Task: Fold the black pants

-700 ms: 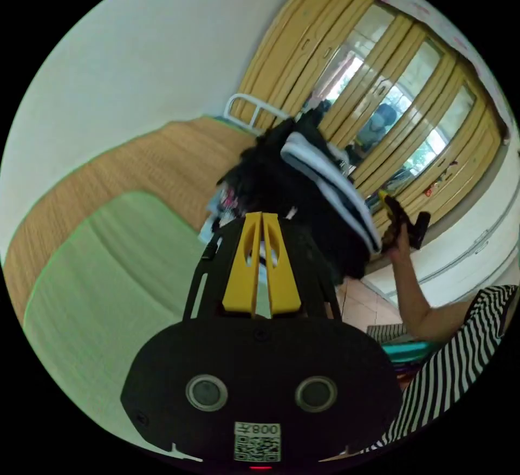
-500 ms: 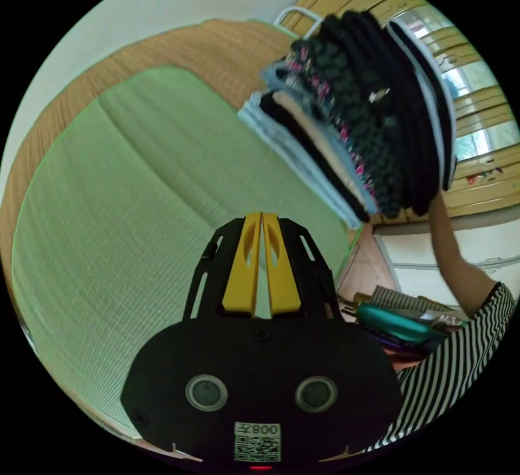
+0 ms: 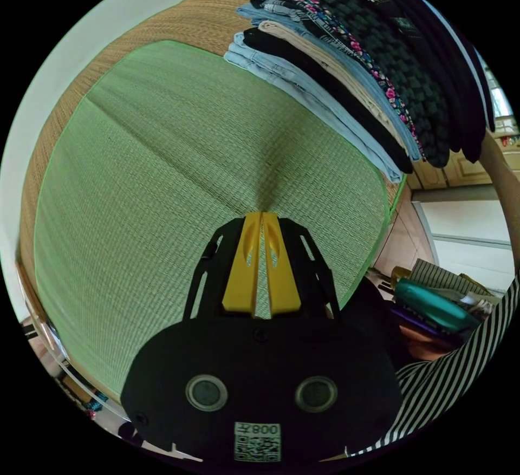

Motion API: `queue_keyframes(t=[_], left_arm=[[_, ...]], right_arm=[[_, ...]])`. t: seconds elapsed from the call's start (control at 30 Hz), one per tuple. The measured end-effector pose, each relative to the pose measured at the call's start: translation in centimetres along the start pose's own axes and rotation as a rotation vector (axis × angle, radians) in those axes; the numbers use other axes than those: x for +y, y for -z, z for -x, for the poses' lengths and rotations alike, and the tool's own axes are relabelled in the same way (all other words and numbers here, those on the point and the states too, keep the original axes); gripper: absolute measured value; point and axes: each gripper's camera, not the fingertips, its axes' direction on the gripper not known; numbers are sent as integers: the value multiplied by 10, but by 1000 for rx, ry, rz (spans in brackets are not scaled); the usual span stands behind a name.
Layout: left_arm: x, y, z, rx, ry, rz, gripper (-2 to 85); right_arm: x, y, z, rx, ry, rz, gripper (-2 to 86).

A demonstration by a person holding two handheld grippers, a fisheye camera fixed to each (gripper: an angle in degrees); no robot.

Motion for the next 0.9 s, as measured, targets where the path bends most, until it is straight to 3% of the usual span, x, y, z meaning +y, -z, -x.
queue_keyframes(t=[0.2,0.43,0.6,0.9], left_arm=[[-19,51,-42,-36,-13,-1,1],[-53,124,-94,-35,-28,22,1],[-75,183,-132,-33,-25,21,1],[-97,343,-215,122,24,-95,1]], right_arm=[[40,-10,-31,-133,-108,-109,25],[79,8,-54,-158,-214,-227,8],[150,60,-126,-535,-442,-573,5],[198,183,-114,-755,-288,-898,4]])
